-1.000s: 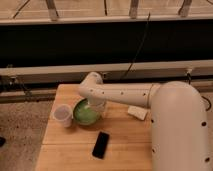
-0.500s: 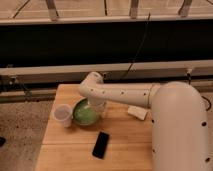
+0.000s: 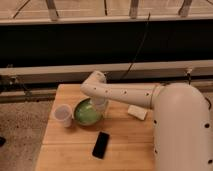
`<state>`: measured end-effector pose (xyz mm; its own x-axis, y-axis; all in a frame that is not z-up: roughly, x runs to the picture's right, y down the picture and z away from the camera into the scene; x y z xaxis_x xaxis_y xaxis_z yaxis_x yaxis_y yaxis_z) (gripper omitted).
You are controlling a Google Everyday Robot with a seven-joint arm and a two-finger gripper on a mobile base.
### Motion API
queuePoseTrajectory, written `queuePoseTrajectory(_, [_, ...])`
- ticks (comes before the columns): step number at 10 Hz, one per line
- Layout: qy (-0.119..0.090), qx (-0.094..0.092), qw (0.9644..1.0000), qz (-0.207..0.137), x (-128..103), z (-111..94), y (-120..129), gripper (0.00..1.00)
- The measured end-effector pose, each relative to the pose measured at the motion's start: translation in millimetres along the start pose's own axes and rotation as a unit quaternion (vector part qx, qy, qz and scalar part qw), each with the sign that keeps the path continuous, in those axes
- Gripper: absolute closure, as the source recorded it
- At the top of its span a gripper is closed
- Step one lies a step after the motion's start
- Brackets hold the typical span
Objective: Drag the ceramic bowl in a circle
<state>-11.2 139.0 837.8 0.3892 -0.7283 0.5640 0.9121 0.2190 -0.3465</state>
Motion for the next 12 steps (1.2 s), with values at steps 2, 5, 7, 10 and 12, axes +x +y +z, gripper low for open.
queuePoseTrajectory(2, [-0.004, 0.001, 1.0, 0.005, 7, 2, 13, 0.99])
queuePoseTrajectory(5, [-0.011, 0.004, 0.9999, 0.005, 7, 2, 9, 0.99])
queuePoseTrajectory(7, [-0.014, 0.003, 0.9999, 0.008, 10, 3, 15, 0.99])
queuePoseTrajectory(10, [-0.021, 0.004, 0.9997, 0.009, 11, 4, 17, 0.99])
queuePoseTrajectory(12, [-0.025, 0.004, 0.9996, 0.011, 10, 4, 19, 0.99])
